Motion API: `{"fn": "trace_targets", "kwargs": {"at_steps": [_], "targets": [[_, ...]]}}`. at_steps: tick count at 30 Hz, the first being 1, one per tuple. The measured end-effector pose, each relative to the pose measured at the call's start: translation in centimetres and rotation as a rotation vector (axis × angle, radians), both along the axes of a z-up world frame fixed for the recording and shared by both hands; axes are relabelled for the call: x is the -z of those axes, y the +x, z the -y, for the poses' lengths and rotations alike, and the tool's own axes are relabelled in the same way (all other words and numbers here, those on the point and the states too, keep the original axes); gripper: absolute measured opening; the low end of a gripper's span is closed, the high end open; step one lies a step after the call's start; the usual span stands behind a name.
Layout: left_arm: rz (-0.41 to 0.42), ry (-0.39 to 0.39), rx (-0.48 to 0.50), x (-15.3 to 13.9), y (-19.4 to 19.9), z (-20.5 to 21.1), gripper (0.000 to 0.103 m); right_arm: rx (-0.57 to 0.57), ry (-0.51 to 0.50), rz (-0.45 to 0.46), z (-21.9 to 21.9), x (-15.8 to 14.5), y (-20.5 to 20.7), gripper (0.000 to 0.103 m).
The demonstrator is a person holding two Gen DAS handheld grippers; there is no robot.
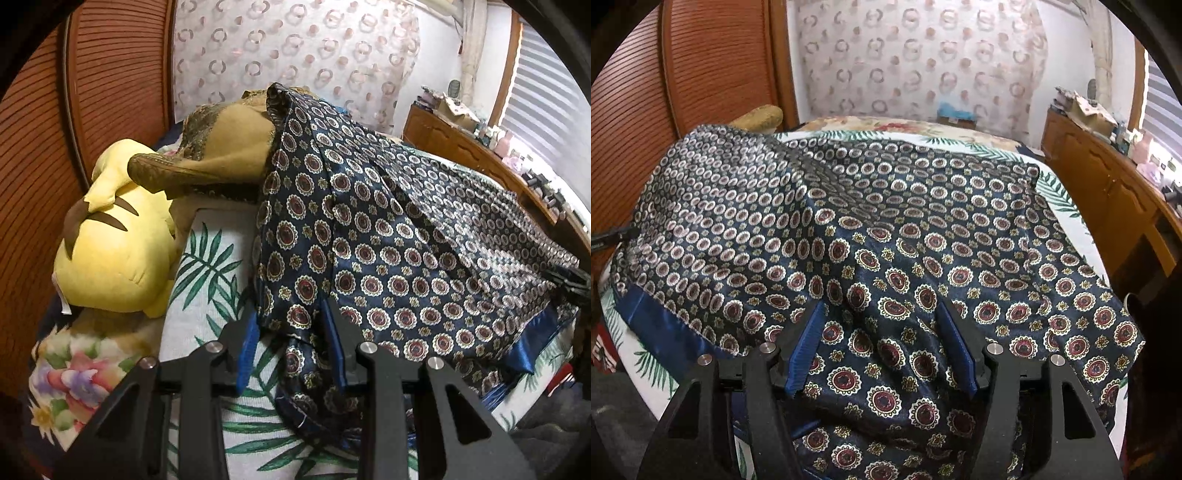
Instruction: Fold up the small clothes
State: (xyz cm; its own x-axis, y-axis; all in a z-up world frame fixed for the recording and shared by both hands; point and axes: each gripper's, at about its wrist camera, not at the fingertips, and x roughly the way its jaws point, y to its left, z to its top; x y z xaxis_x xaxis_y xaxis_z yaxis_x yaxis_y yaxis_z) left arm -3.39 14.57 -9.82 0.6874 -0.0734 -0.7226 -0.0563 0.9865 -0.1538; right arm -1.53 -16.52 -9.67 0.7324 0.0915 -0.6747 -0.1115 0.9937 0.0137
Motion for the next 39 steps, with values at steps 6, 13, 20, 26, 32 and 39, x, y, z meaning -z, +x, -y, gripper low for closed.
{"fn": "trace_targets", "kwargs": {"at_steps": [6, 13, 20, 26, 32, 39], "targets": [[-0.019, 0.007, -0.021, -0.1, -0.3, 0.4, 0.032, 0.007, -0.015, 0.009, -0.3, 0.2, -0.2, 0.064], [-0.020, -0.009, -0.031, -0.1, -1.6, 0.7, 0.032, 0.025, -0.040, -0.001, -0.3, 0.9, -0.4, 0.068], [-0.001, -0.048, -0.060, 0.0, -1.2, 0.6, 0.032, 0.025, -0.039, -0.006, -0.4, 1.0, -0.2, 0.074], [0.010, -0.045, -0.044, 0.2, -1.1, 1.1, 0.031, 0.022, -0.029, -0.010, -0.2, 1.0, 0.0, 0.075], [0.035, -0.063, 0.016, 0.4, -0.8, 1.4, 0.004, 0.022, -0.028, -0.011, -0.2, 1.1, 0.0, 0.076], [0.132, -0.102, 0.029, -2.0, -1.1, 2.0, 0.002, 0.022, -0.021, -0.011, -0.1, 1.1, 0.1, 0.076]]}}
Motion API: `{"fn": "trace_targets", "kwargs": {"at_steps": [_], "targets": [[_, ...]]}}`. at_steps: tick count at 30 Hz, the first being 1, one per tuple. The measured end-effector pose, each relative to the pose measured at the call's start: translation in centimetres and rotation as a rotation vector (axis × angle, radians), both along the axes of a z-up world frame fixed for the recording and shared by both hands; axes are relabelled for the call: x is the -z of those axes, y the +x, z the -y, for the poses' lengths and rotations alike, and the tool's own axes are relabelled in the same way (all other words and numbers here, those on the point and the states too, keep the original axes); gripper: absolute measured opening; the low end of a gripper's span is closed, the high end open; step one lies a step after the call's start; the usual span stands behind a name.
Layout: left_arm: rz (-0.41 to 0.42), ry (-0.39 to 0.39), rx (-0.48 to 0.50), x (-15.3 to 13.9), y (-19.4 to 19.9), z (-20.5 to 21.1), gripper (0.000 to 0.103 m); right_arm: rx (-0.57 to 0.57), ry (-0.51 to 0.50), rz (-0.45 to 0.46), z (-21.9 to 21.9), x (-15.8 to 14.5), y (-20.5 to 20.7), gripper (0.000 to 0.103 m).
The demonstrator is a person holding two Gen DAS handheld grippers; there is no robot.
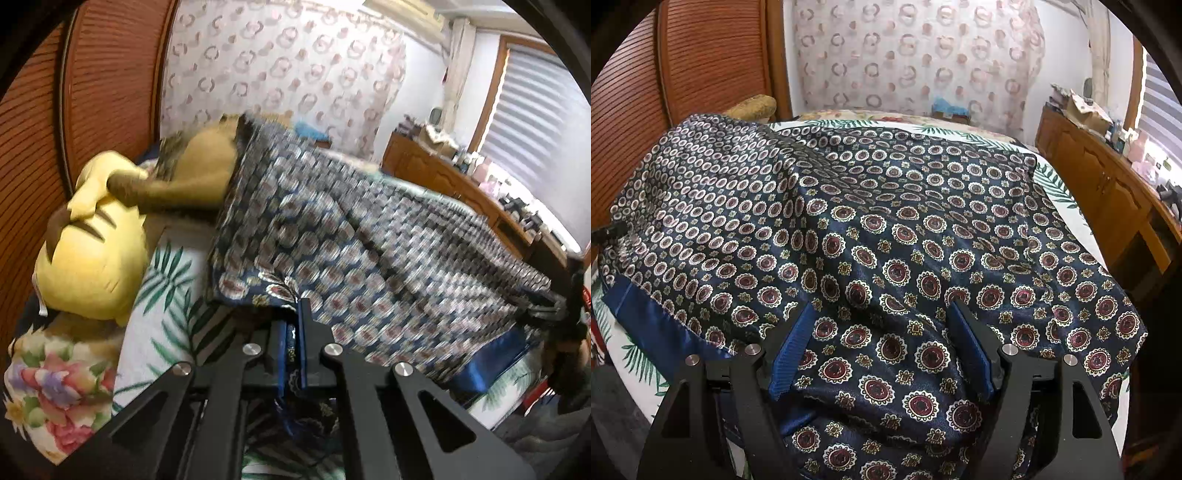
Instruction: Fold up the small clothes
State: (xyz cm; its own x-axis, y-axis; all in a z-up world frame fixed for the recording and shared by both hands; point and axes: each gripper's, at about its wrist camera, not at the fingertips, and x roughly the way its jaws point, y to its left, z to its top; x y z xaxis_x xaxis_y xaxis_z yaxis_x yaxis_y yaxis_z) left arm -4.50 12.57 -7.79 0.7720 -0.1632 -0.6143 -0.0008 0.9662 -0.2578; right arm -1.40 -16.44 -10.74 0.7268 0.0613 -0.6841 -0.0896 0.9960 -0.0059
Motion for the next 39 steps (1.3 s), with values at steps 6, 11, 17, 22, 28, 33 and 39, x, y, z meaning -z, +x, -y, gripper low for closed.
{"fn": "trace_targets", "kwargs": {"at_steps": [6, 11, 17, 22, 28, 33, 39], "targets": [[0.099, 0.021, 0.066, -4.0, 0.8, 2.6, 0.002, 0.007, 0.013, 0.008, 0.1, 0.0, -0.2, 0.076], [0.173, 0.038, 0.165, -7.3, 2.7, 6.8, 0.002, 0.012, 0.072, 0.038, 1.6, -0.8, -1.1, 0.076], [0.217, 0.039, 0.316, -9.8, 5.2, 12.9, 0.001, 0.068, 0.090, 0.096, 5.3, -2.8, -2.9, 0.076], [0.230, 0.048, 0.457, -11.7, 7.5, 18.4, 0.001, 0.106, 0.086, 0.115, 7.7, -3.5, -4.1, 0.076], [0.210, 0.063, 0.569, -13.2, 9.6, 23.3, 0.003, 0.121, 0.085, 0.144, 9.3, -4.2, -5.6, 0.076], [0.145, 0.085, 0.621, -12.7, 9.5, 24.5, 0.019, 0.141, 0.089, 0.167, 10.3, -5.1, -6.3, 0.076], [0.125, 0.151, 0.587, -12.1, 8.2, 23.9, 0.029, 0.149, 0.113, 0.169, 10.9, -5.6, -5.9, 0.076]]}}
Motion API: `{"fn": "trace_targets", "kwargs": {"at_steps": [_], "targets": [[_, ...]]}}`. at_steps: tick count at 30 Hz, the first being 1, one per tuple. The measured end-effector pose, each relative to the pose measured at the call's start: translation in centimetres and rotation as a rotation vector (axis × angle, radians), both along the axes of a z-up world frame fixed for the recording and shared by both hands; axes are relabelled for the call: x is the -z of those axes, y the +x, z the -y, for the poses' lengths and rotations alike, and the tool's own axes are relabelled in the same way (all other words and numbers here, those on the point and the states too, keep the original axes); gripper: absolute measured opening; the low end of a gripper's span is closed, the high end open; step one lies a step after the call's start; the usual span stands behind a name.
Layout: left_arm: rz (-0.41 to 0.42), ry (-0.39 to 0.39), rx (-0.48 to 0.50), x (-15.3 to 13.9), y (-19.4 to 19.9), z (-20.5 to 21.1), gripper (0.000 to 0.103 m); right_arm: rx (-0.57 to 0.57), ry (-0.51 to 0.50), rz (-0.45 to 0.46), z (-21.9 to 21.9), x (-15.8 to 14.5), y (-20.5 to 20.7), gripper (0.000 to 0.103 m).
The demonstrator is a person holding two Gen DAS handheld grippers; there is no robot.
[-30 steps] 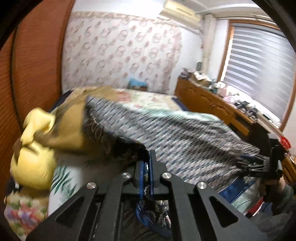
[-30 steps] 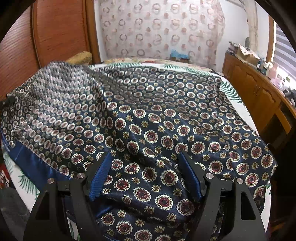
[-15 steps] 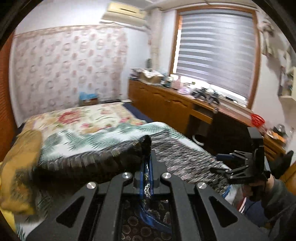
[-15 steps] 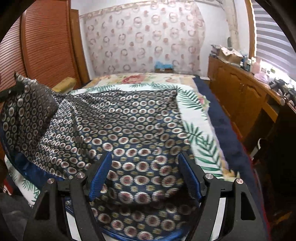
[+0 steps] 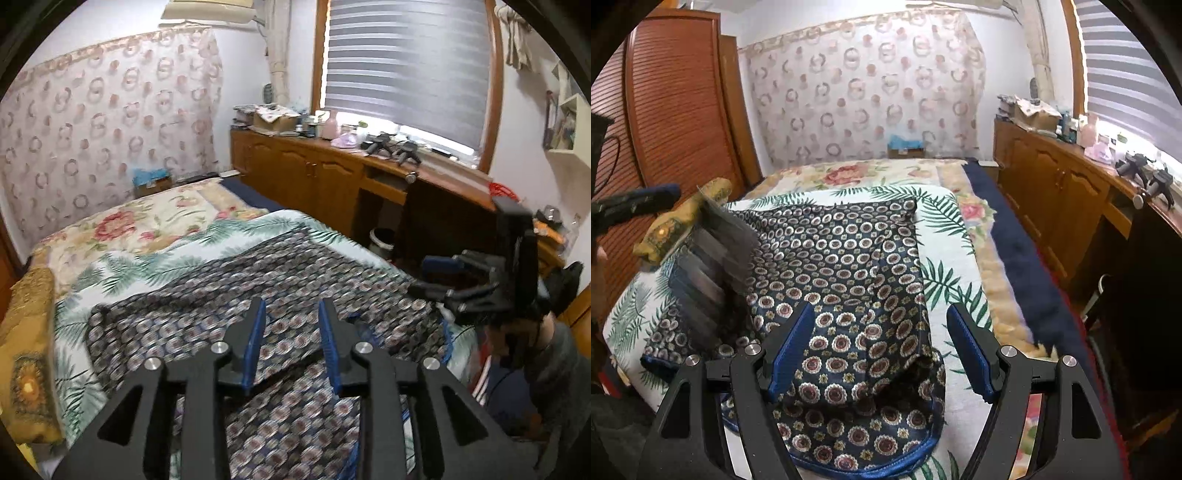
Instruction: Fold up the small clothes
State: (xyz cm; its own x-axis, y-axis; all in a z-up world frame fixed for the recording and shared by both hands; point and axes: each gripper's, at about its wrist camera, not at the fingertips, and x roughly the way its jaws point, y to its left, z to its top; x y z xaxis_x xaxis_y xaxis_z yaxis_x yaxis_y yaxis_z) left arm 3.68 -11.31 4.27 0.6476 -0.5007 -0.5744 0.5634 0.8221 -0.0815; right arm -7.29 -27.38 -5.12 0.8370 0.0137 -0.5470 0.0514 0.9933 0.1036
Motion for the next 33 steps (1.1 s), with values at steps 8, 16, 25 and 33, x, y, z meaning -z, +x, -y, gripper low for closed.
{"fn": "trace_targets", "kwargs": {"at_steps": [8, 16, 25, 33], "targets": [[-0.004, -0.019, -0.135, 1.2, -1.3, -6.2, 0.030, -0.067, -0.014, 0.019, -2.8, -1.3, 2.1, 0.076], [-0.033, -0.026, -0.280, 3.9, -1.7, -11.9, 0.030, -0.188, -0.067, -0.008, -7.8, -1.5, 5.8, 0.076], [-0.073, -0.051, -0.354, 6.4, -1.7, -15.0, 0.030, -0.335, -0.120, -0.071, -13.6, -0.4, 9.5, 0.076], [-0.076, -0.055, -0.359, 6.8, -1.8, -15.5, 0.030, -0.438, -0.199, -0.133, -17.5, 1.2, 11.8, 0.076]]}}
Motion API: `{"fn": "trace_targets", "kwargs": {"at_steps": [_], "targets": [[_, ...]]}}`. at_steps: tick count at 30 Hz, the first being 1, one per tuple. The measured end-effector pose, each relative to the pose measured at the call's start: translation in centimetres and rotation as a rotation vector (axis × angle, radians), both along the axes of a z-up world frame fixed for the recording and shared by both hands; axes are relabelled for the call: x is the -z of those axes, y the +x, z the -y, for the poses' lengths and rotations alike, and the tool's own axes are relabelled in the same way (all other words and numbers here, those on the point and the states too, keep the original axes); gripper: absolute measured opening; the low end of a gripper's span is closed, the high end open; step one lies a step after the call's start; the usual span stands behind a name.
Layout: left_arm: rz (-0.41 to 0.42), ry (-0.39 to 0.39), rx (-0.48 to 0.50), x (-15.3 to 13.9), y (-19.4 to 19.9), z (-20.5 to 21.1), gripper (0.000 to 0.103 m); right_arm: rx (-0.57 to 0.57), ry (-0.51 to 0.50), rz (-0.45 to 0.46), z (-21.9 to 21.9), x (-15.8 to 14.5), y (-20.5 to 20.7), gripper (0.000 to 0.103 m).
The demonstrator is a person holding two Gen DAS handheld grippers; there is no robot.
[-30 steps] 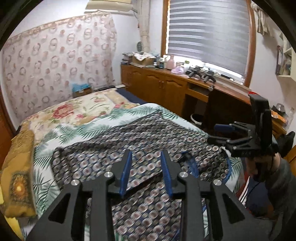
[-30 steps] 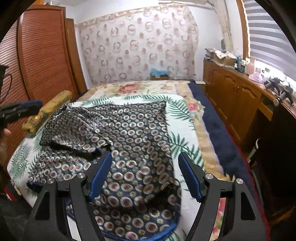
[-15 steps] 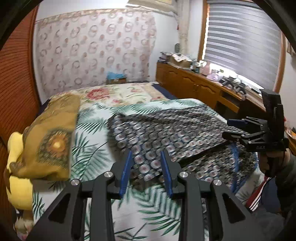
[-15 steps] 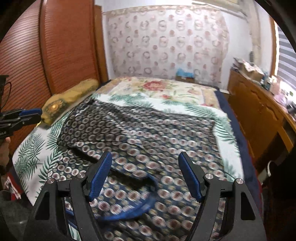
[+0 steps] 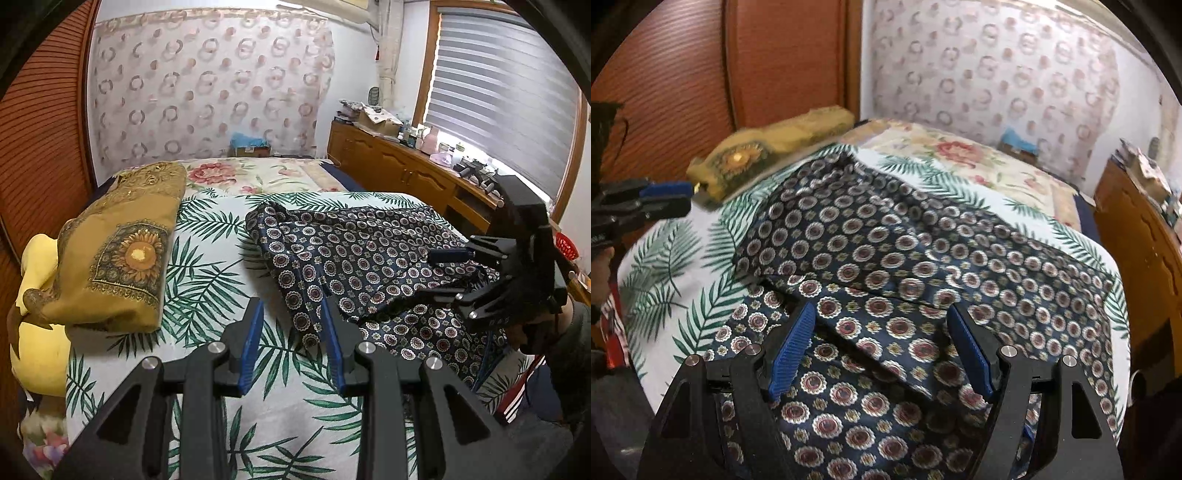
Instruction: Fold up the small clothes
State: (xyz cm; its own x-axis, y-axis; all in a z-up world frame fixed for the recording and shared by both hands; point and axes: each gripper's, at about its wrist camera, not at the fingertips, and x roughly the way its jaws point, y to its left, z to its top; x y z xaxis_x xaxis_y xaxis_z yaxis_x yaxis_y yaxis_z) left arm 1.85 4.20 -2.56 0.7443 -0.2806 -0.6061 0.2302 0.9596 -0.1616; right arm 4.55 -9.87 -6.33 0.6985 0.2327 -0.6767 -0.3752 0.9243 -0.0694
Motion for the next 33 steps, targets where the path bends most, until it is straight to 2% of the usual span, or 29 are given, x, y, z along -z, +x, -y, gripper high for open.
{"fn": "trace_targets", "kwargs": {"at_steps": [11, 17, 26, 29, 30, 31, 33], "targets": [[-0.006, -0.007, 0.000, 0.3, 0.2, 0.2, 0.030, 0.016, -0.060, -0.040, 0.1, 1.9, 0.2, 0.076], [-0.008, -0.010, 0.004, 0.8, 0.2, 0.1, 0.030, 0.086, -0.167, -0.013, 1.4, 2.4, 0.8, 0.076], [-0.014, -0.014, 0.007, 1.1, 0.3, 0.4, 0.030, 0.096, -0.150, -0.019, 2.3, 2.1, 2.9, 0.076], [-0.016, -0.015, 0.007, 1.2, 0.3, 0.5, 0.030, 0.065, -0.151, -0.035, 2.2, 2.3, 3.6, 0.062], [-0.015, -0.016, 0.008, 1.2, 0.3, 0.5, 0.030, 0.055, -0.139, -0.046, 2.3, 2.4, 3.8, 0.049], [-0.016, -0.016, 0.009, 1.2, 0.3, 0.6, 0.030, 0.045, -0.124, -0.057, 2.3, 2.4, 4.0, 0.028], [-0.017, -0.017, 0.010, 1.4, 0.3, 0.7, 0.030, 0.023, -0.082, -0.069, 2.6, 2.3, 4.0, 0.013]]}}
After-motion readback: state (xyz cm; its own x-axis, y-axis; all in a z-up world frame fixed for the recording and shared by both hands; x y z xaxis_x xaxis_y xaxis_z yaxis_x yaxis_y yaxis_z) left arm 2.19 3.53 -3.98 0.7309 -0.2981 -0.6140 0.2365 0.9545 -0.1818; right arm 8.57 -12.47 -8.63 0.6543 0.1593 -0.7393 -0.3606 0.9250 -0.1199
